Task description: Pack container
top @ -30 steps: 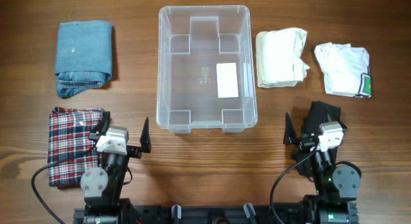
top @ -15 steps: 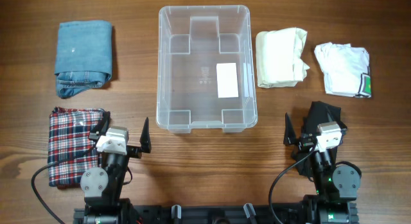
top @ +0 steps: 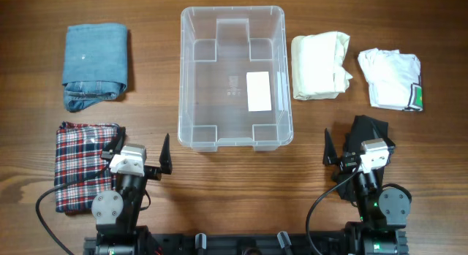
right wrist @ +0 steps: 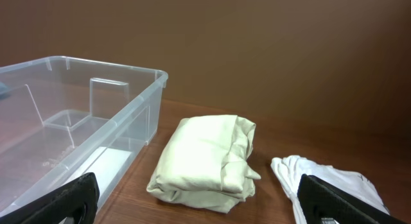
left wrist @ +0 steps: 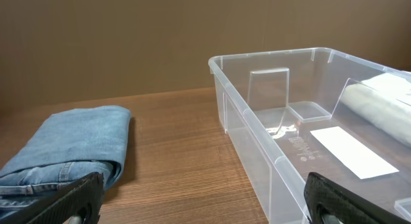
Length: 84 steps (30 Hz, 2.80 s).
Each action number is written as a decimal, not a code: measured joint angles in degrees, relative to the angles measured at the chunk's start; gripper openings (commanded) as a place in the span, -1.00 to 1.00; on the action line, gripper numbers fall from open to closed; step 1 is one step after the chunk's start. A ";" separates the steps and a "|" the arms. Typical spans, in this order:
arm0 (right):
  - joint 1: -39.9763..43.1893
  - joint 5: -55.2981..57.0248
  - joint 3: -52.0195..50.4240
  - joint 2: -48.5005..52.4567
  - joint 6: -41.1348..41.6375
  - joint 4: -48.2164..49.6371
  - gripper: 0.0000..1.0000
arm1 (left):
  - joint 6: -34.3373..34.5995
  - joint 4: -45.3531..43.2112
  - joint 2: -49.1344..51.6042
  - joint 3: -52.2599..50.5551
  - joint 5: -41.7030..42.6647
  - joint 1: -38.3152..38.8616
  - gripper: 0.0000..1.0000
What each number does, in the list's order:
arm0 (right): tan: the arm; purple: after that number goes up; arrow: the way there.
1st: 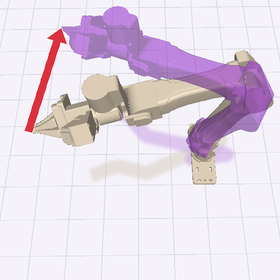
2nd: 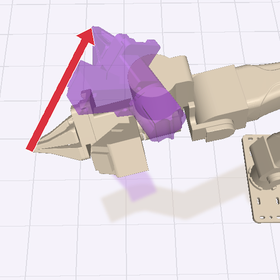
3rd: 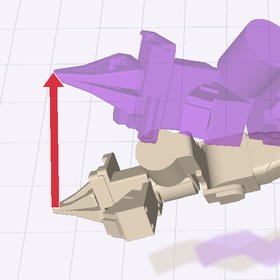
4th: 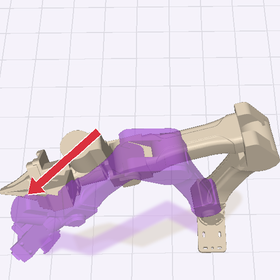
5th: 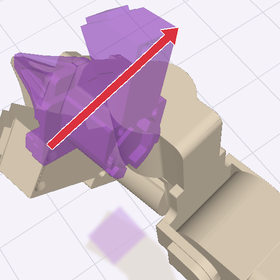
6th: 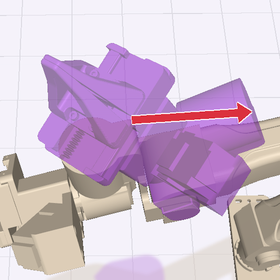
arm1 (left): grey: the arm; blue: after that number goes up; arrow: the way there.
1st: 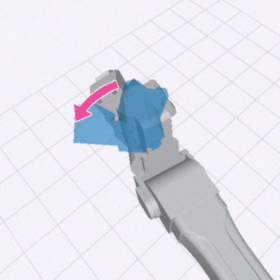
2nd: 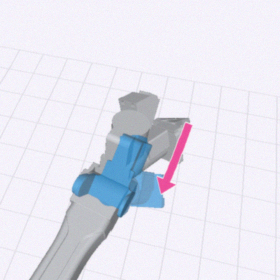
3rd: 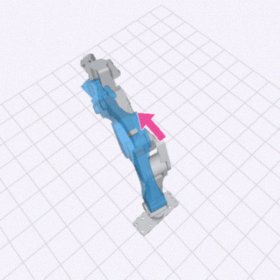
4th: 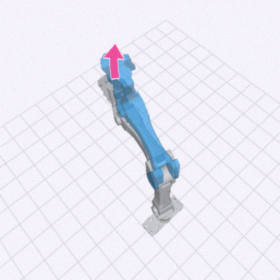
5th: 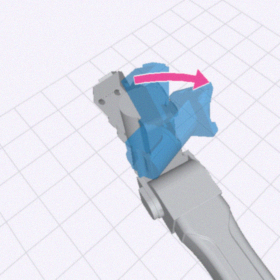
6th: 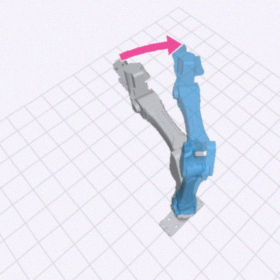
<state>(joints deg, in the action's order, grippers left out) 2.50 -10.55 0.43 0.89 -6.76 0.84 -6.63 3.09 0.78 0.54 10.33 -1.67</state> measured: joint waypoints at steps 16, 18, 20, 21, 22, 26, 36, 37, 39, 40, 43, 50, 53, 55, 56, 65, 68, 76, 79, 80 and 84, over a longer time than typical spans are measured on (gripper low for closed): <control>0.00 0.00 0.00 0.00 0.00 -0.02 1.00 | 0.00 0.00 0.00 0.00 0.00 0.00 0.99; 0.00 0.02 0.00 0.00 0.00 0.00 1.00 | 0.00 0.00 0.00 0.00 0.00 0.00 0.99; 0.00 0.00 0.00 0.00 0.00 -0.02 1.00 | 0.00 0.00 0.00 0.00 0.00 0.00 1.00; 0.00 0.00 0.00 0.00 0.00 0.00 0.99 | 0.00 0.00 0.00 0.00 0.00 0.00 0.99; 0.00 0.02 0.00 0.00 0.00 -0.02 0.99 | 0.00 0.00 0.00 0.00 0.00 0.00 1.00; 0.00 0.00 0.00 0.00 -0.02 0.00 1.00 | 0.00 0.00 0.00 0.00 0.00 0.00 1.00; 0.00 -0.74 0.00 0.00 -1.07 0.00 1.00 | 0.00 0.00 0.00 0.00 0.00 0.00 0.99; 0.00 -1.05 0.00 0.00 -1.05 0.00 1.00 | 0.00 0.00 0.00 0.00 0.00 0.00 1.00; 0.00 -1.79 0.00 0.00 0.13 0.04 0.99 | 0.00 0.00 0.00 0.00 0.00 0.00 0.99; 0.00 -2.12 0.00 0.00 1.55 0.04 1.00 | 0.00 0.00 0.00 0.00 0.00 0.00 1.00; 0.00 -2.84 0.00 0.00 8.09 0.07 0.99 | 0.00 0.00 0.00 0.00 0.00 -0.02 0.99; 0.00 -4.70 -0.04 0.02 26.16 4.28 1.00 | 0.00 0.00 0.00 0.00 0.00 0.00 0.99; 0.00 -7.43 0.00 0.02 29.46 8.11 1.00 | -0.02 0.00 0.00 0.00 0.00 0.00 1.00; 0.00 -8.46 0.26 0.02 30.08 8.26 1.00 | 0.00 0.00 0.00 0.00 0.00 0.00 1.00; 0.00 -8.72 0.57 0.09 30.01 8.20 0.99 | 0.00 0.00 0.00 0.00 0.00 0.00 0.99; 0.00 -9.16 19.39 16.92 23.80 3.69 0.99 | 0.00 -0.02 0.00 0.00 0.00 0.00 1.00; 0.00 -9.14 28.57 29.46 20.48 -0.76 1.00 | 0.00 -0.02 0.00 0.00 0.00 0.00 1.00; 0.07 -9.16 65.51 70.25 10.56 -34.60 0.99 | 0.00 -0.02 0.00 0.00 0.00 -0.02 0.99; 0.48 -9.14 76.63 82.09 8.72 -43.52 0.99 | 0.00 0.00 0.00 0.00 0.00 0.00 0.99; 0.52 -9.11 77.31 82.82 8.33 -44.00 1.00 | 0.00 0.00 0.00 0.00 0.00 0.00 1.00; 1.07 -8.31 81.72 90.47 5.09 -45.53 0.99 | -0.02 0.02 0.00 0.00 0.00 0.00 1.00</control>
<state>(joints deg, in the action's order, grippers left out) 3.57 -18.85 82.15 91.35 -1.67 -44.69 -6.66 3.11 0.78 0.54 10.33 -1.67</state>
